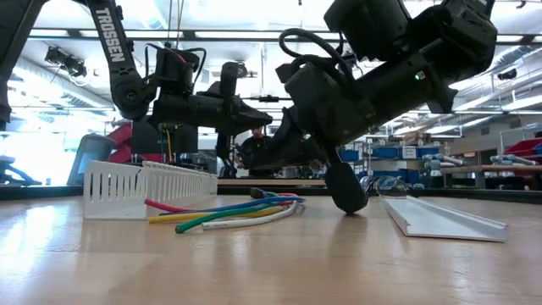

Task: Ziptie cables
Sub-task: Wrap the zip tie into the cable wires

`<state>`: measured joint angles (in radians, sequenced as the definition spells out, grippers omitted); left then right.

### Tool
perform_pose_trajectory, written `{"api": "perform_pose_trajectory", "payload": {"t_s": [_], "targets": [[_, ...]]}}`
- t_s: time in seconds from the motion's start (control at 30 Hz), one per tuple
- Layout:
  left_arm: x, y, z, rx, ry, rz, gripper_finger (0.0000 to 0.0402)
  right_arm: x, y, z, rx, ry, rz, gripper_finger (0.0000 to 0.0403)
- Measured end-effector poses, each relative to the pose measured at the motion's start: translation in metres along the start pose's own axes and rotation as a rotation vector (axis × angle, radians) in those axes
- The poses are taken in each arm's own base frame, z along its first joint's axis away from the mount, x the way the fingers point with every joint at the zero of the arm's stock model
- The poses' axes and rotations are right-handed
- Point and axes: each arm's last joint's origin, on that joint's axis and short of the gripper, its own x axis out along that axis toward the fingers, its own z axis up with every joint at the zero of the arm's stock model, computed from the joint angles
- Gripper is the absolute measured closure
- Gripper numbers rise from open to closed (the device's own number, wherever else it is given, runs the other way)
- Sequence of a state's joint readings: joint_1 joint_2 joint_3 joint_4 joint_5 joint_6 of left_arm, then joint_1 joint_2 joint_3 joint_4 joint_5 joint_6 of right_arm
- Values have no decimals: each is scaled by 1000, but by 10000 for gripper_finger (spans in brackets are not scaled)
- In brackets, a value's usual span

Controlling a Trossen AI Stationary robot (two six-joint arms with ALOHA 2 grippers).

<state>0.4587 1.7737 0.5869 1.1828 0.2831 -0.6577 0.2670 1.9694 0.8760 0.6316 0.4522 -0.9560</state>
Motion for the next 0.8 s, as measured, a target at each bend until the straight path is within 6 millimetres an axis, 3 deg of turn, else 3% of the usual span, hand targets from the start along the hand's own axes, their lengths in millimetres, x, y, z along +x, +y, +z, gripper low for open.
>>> {"api": "perform_pose_trajectory", "payload": {"t_s": [0.17,0.3,0.63,0.8], "targets": [[5,-16,-13,144,39,-61,401,-1,-22,-7,401,-114,98,403],[7,-28,-20,226,50,-104,401,-2,-43,-17,607,-150,136,403],[9,-44,-34,366,76,-163,401,0,-63,-46,907,-163,333,403],[9,-44,-34,366,79,-158,401,1,-64,-50,921,-151,343,403]]}}
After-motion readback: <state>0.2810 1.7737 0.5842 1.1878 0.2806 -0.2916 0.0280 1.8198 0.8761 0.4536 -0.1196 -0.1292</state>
